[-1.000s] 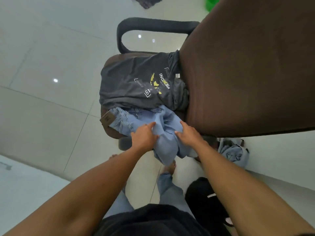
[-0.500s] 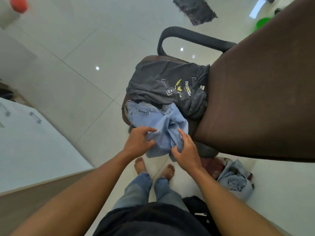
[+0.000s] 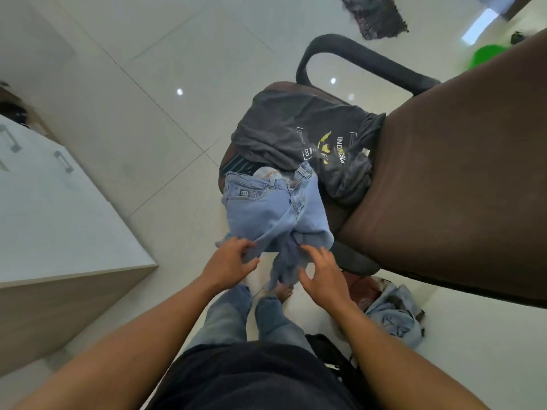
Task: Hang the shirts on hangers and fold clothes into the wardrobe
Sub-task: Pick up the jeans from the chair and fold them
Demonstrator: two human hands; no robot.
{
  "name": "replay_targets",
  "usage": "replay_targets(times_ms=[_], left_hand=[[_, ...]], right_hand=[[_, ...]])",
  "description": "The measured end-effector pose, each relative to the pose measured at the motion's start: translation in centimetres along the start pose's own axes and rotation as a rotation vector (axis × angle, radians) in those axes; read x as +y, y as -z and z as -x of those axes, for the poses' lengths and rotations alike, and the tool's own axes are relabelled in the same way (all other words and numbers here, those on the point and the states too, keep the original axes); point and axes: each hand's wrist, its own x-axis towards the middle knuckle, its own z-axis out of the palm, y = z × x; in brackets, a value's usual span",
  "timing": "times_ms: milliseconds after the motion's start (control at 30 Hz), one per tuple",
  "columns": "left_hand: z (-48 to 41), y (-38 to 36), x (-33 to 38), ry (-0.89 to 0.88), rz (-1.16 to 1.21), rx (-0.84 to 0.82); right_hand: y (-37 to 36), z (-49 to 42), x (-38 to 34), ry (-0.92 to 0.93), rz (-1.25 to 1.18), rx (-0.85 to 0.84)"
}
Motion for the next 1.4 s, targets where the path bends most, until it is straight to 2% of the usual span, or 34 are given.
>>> replay_targets(times_ms=[167,267,333,433,600,667,867,1000,1200,1300,1400], left_hand=[[-3.1,1.4,0.9,0.079,0.079,0.231],[-6.0,2.9,1.5,0.115,0.046,0.369],[-8.3,3.9,1.9,0.172,0.038,0.392],[-12.3,5.2,2.1,0.234,0.089,0.350],[-17.1,5.9,0.8,0.303,0.102,0.217],[-17.5,6.0,0.5,0.332,0.172,0.153],[-16.2,7.8,0.6,0.207,0.238,0.171],[-14.6,10.1,1.6,0.049,0.126,0.134],[-12.3,11.7,2.5,0.047,0.122,0.182],[-10.9,12.0,2.5,0.033,0.086,0.209],[-9.6,12.5,2.1,0.012,0.055,0.234]], right_hand=[[2.2,-4.7,-1.2,0.016,-0.110,0.181],[3.8,-7.7,-1.7,-0.059,-0.210,0.301],[4.4,-10.1,-1.5,-0.123,-0.255,0.336],[4.5,-14.8,-0.7,-0.210,-0.329,0.307],[4.2,-20.3,0.0,-0.502,-0.564,0.002],[4.1,-21.0,-0.1,-0.518,-0.648,0.007],[6.0,-19.4,-1.7,-0.431,-0.742,0.119],[9.1,-18.0,-3.4,-0.219,-0.636,0.016],[12.6,-15.7,-5.6,0.017,-0.378,-0.132],[13.8,-14.6,-6.1,0.039,-0.257,-0.217],[14.8,-12.9,-6.3,0.019,-0.197,-0.215]])
